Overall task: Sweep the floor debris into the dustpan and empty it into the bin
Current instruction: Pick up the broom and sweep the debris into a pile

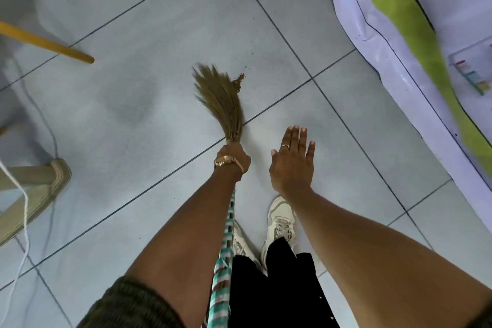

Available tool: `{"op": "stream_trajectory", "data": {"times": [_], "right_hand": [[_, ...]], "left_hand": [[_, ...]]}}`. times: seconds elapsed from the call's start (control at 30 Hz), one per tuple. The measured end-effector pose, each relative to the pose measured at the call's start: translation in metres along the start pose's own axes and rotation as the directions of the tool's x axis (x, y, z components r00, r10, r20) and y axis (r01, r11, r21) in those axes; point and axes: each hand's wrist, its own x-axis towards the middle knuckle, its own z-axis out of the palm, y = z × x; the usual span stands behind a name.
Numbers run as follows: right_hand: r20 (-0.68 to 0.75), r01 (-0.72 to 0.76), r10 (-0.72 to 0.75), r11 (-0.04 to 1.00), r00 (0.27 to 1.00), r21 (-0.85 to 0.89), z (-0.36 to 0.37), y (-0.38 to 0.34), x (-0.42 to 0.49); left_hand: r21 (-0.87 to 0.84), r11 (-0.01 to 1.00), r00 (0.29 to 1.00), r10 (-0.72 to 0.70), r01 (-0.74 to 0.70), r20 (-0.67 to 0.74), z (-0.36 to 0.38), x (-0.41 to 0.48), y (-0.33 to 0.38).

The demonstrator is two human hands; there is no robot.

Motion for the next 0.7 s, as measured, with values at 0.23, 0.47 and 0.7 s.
{"op": "stream_trajectory", "data": {"times": [0.23,0.47,0.7], "right_hand": [[0.026,-0.015,0.014,1.0,1.0,0.012,-0.008,0.015,0.009],[-0.004,-0.04,0.04,0.997,0.999,0.071,-0.035,0.032,0.006],[-0.015,-0.106,0.111,0.975,0.994,0.195,-0.062,0.046,-0.034]], "left_hand": [[0.042,0.998,0.996,0.054,-0.051,-0.07,-0.032,0.023,0.041],[0.082,0.995,0.985,0.071,-0.058,-0.156,-0.074,0.021,0.065],[0.44,0.892,0.934,0.239,-0.104,-0.264,-0.106,-0.037,0.036]]}}
